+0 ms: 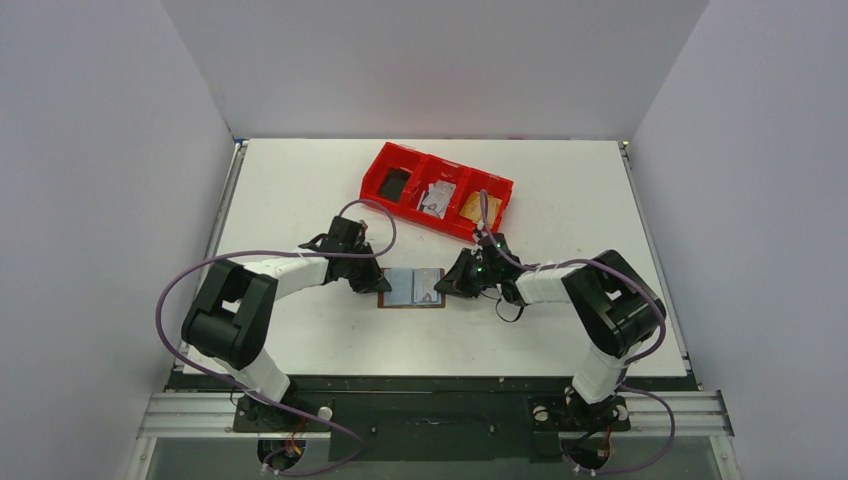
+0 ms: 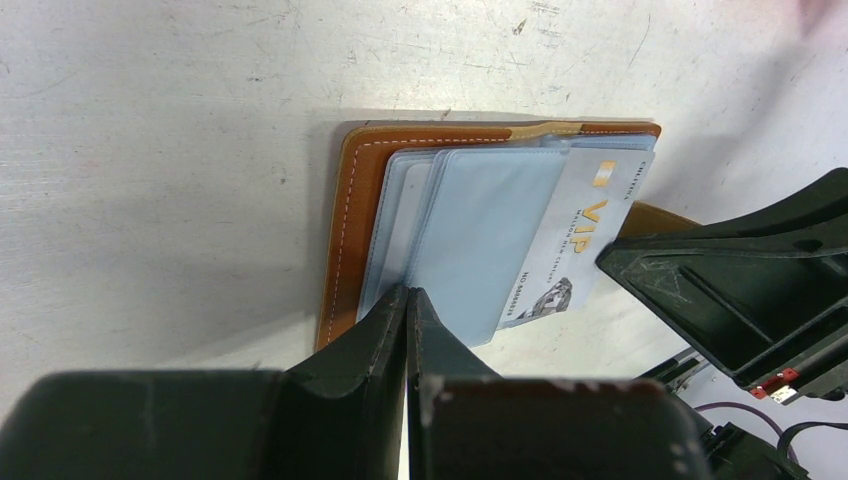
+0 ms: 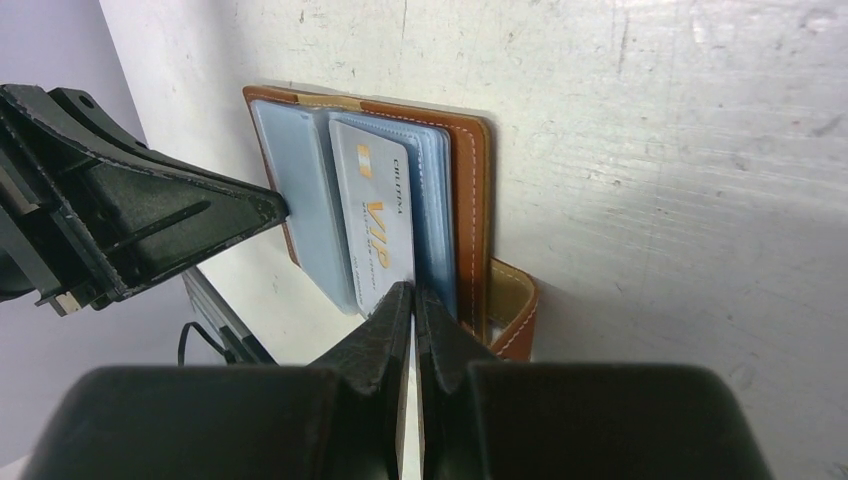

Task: Take the credit cards out of the card holder
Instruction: Remove the credit card from the card holder, then place the credit card in the storage box.

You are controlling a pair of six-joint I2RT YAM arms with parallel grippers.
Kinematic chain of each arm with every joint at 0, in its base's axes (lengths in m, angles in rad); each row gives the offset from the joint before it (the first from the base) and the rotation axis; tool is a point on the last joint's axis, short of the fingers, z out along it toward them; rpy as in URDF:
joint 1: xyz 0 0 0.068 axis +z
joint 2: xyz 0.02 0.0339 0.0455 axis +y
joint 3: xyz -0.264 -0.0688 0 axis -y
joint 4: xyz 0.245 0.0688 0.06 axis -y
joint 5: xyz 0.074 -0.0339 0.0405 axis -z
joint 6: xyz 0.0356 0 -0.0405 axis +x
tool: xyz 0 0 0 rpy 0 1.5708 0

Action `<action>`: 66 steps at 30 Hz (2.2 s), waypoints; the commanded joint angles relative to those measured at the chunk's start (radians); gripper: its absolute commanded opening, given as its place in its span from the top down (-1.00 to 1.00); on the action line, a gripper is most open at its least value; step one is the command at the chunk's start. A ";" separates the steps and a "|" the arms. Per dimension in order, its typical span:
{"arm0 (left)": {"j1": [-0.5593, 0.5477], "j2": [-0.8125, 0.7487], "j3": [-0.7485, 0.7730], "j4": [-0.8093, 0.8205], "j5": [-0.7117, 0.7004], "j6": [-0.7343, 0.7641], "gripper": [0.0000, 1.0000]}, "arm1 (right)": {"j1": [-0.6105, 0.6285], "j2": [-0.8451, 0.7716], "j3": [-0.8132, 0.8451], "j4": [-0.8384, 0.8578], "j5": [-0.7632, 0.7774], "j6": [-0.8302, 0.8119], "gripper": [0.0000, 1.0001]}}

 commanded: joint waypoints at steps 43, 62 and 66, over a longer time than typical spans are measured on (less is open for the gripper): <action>0.028 -0.158 0.085 0.103 0.258 -0.038 -0.03 | -0.028 -0.210 0.093 0.038 -0.101 0.120 1.00; 0.063 -0.151 -0.038 0.496 0.453 -0.278 0.28 | -0.037 -0.226 0.075 0.205 -0.187 0.266 1.00; 0.064 -0.148 -0.051 0.542 0.464 -0.307 0.72 | -0.036 -0.234 0.072 0.198 -0.186 0.260 1.00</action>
